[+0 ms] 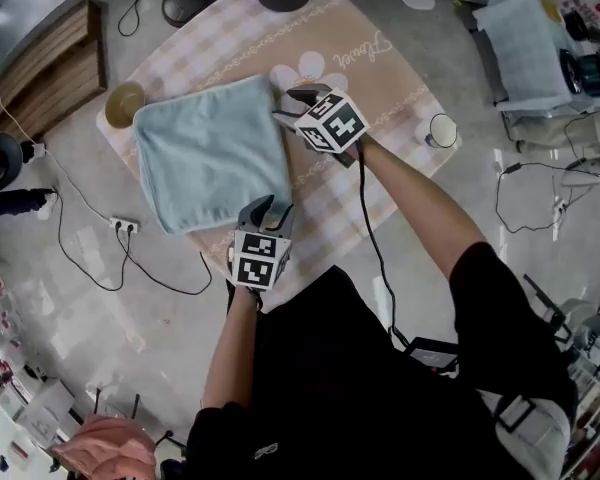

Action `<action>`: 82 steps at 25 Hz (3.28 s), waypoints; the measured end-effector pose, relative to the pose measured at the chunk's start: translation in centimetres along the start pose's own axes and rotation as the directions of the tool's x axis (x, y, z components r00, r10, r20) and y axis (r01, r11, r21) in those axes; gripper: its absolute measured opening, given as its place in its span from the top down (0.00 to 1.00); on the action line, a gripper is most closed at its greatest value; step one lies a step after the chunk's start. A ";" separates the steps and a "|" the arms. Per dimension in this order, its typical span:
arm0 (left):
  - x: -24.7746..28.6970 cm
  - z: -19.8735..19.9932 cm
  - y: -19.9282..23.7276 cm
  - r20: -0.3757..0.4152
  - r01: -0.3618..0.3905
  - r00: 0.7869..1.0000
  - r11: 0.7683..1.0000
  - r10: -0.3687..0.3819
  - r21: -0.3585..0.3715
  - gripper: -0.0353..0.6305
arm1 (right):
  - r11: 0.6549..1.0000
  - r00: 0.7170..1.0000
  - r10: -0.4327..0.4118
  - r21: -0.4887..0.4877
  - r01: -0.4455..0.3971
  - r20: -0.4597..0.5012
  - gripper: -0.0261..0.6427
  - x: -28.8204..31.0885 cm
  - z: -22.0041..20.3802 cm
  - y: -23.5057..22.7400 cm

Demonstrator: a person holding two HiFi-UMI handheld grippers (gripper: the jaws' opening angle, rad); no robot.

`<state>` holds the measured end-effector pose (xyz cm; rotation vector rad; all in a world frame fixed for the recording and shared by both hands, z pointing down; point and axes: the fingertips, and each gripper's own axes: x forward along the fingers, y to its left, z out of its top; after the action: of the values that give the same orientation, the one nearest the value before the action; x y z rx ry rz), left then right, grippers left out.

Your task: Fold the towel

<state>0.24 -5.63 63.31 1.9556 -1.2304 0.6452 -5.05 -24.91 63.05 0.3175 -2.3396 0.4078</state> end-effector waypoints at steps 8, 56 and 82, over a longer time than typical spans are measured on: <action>2.3 -2.9 -1.2 -0.086 -0.092 0.992 0.995 0.094 0.024 0.65 | 0.993 0.998 0.002 0.119 0.006 -0.063 0.66 4.1 1.2 -2.8; -2.5 1.7 -4.3 0.098 0.060 0.994 0.985 -0.044 -0.161 0.89 | 0.969 0.982 -0.182 0.159 0.188 -0.057 0.94 -5.7 2.0 -7.3; -12.0 -3.2 8.8 0.163 -0.122 0.965 0.903 0.205 -0.413 0.89 | 0.998 0.992 -0.057 0.003 0.058 -0.109 0.94 6.6 11.4 3.6</action>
<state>-12.83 0.96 59.29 1.6119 -1.5313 0.2460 -18.04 -26.63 59.11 0.3559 -2.2175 0.3952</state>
